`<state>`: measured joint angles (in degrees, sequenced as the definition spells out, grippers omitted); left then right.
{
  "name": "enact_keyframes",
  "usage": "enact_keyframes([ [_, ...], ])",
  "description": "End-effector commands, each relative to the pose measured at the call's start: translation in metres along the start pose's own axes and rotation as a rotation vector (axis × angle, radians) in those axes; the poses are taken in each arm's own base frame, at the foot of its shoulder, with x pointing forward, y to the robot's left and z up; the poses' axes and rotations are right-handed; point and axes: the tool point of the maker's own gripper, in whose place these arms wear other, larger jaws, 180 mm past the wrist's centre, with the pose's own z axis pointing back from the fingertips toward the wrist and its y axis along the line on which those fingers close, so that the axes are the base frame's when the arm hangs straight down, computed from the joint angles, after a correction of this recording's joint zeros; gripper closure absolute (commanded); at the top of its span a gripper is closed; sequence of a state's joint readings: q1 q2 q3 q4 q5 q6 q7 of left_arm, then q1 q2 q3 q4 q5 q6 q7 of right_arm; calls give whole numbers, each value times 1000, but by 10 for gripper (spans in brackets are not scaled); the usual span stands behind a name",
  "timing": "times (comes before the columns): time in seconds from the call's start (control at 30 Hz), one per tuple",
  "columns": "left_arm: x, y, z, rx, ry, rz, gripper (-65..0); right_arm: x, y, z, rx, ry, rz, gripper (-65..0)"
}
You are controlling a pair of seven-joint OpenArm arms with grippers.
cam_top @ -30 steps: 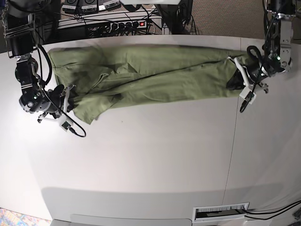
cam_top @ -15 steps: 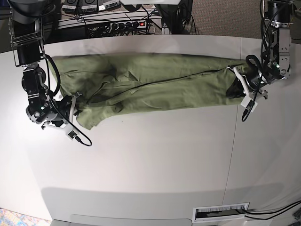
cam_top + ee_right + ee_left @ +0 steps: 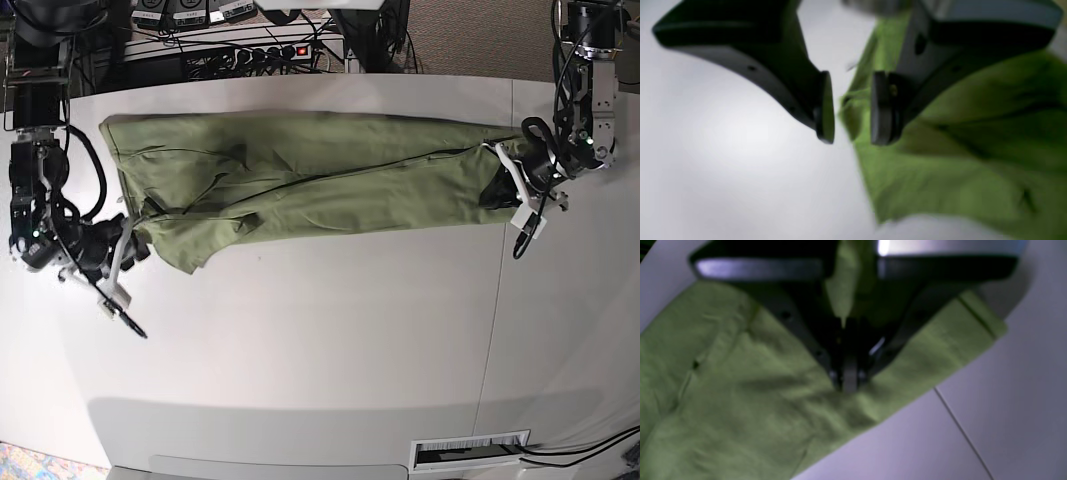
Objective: Fold the T-shirt properly
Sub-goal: 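Adjust the right gripper's grip on the folded end of the shirt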
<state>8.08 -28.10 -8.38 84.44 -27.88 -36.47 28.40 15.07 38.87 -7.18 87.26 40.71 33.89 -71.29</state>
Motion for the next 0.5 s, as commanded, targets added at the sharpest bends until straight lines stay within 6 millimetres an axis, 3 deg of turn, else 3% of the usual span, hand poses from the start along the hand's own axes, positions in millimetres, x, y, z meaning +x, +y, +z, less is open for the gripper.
enact_keyframes([
  [0.0,9,6,4,11,-20,-16,0,0,0,6,9,-8,8,-197],
  [0.13,10,6,4,10,-21,-15,0,-27,30,-11,95,39,-6,-181],
  [0.23,10,6,4,10,-21,-15,0,-30,39,-18,108,33,-12,-154],
  [0.33,10,6,4,10,-21,-15,0,-11,32,-19,62,-50,7,-154],
  [0.47,9,6,4,10,-21,-15,0,31,18,-15,-13,-166,45,-155],
])
